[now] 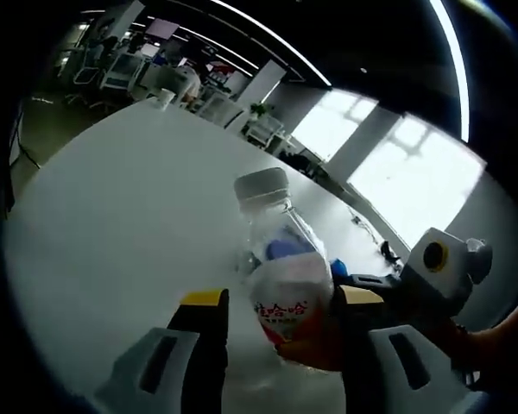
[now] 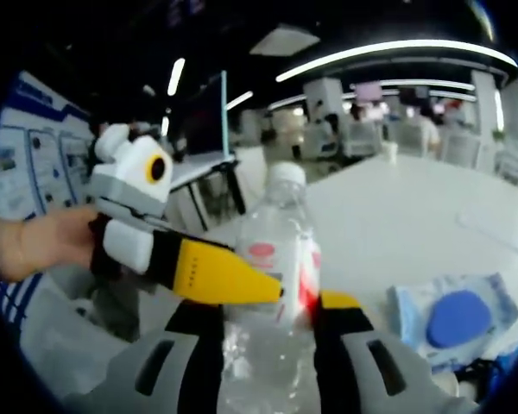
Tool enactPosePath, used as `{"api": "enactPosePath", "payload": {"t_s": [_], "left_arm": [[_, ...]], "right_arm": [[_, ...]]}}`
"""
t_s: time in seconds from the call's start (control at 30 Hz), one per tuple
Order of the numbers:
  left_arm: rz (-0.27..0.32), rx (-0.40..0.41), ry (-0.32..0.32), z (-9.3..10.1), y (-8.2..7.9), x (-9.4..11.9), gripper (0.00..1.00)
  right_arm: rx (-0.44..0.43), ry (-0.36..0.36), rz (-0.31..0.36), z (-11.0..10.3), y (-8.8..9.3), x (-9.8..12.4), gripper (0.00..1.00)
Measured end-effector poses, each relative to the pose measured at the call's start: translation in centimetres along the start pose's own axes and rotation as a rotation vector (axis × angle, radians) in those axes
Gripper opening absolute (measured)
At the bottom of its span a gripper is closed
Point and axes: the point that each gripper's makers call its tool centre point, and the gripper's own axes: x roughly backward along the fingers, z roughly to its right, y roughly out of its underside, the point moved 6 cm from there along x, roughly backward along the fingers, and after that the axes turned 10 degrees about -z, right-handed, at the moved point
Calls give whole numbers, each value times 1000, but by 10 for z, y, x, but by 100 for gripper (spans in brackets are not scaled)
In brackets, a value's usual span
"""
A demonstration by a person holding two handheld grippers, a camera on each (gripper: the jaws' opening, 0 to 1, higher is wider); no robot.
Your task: Arrange the tabletop items into an orderly group along one side of the table until the central work area is clear of visible clutter.
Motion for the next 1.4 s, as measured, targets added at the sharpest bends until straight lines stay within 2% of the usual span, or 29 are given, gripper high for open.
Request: {"api": "enactPosePath", "payload": {"t_s": [0.2, 0.4, 0.73, 0.83, 0.9, 1.07, 1.2, 1.3, 1.4], "left_arm": [[2, 51, 63, 5, -1, 1, 42], [8, 55, 73, 8, -2, 0, 39], [20, 59, 81, 11, -4, -2, 38], [38, 35, 74, 14, -5, -2, 38], [58, -10, 73, 16, -7, 0, 37], [91, -76, 26, 19, -10, 2, 36], [88, -216, -50, 23, -13, 3, 35], [87, -281, -97, 26, -15, 3, 34], [99, -272, -109, 28, -14, 4, 34]], "right_arm": [[16, -6, 18, -2, -4, 2, 35], [26, -6, 20, -2, -5, 3, 35], [56, 4, 28, -2, -7, 6, 36], [72, 8, 38, -1, -8, 7, 36], [98, 13, 50, -1, -10, 8, 37], [124, 12, 67, 0, -13, 7, 37], [133, 19, 69, 1, -13, 6, 38], [126, 20, 67, 1, -13, 5, 38], [135, 26, 71, 2, -14, 4, 38]]}}
